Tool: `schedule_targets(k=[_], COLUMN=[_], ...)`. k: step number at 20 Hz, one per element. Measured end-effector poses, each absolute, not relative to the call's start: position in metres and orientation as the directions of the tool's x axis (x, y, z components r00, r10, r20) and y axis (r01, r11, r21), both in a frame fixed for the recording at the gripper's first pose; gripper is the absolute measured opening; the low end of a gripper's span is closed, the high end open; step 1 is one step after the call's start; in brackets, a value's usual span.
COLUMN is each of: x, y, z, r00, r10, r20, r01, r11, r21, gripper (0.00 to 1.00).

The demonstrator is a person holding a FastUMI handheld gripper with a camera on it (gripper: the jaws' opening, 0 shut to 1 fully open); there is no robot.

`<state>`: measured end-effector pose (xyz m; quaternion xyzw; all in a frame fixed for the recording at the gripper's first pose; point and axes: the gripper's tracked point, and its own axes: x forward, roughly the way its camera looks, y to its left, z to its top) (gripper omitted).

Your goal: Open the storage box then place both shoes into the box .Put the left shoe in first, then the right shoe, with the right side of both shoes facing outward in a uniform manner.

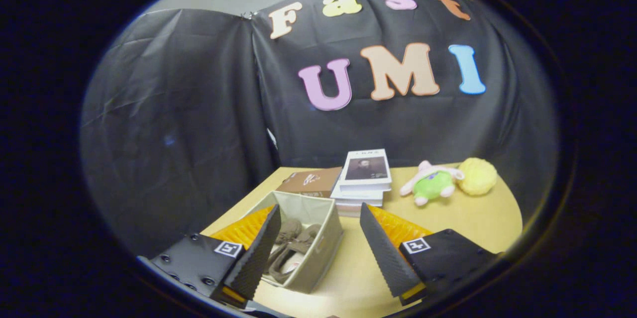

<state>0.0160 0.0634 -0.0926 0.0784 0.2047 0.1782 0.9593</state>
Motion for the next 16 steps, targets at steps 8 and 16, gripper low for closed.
schedule_targets(k=[8,16], x=[0.008,-0.003], y=[-0.031,-0.101], z=[-0.067,-0.055], r00=[0.936,0.972], r10=[0.262,0.187], r20=[-0.234,-0.146], r01=[-0.242,-0.184], r11=[0.964,0.982], r21=[0.111,0.035], gripper=[1.0,1.0])
